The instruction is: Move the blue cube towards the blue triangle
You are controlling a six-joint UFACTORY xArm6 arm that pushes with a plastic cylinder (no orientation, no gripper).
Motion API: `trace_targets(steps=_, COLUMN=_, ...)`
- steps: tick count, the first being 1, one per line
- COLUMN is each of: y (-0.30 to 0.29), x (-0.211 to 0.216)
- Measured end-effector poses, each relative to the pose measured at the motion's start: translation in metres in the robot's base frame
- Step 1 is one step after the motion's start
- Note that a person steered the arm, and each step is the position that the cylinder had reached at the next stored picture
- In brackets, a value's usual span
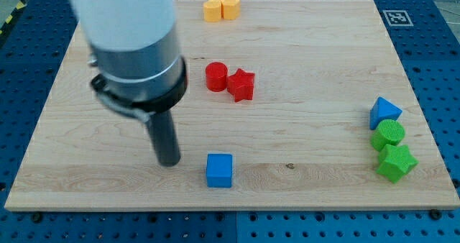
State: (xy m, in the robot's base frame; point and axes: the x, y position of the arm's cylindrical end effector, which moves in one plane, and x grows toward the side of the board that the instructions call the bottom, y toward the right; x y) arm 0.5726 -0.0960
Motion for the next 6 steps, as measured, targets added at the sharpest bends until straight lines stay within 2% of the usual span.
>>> trace_targets(steps=1, y=0.025, x=0.033)
trace_targets(steps=2, y=0.059, x=0.032)
trace_targets(steps=4, y=0.064, x=-0.014)
trace_targets(steps=5, y=0.086, x=-0.015)
trace_targets(steps=6, y=0.091, x=0.011)
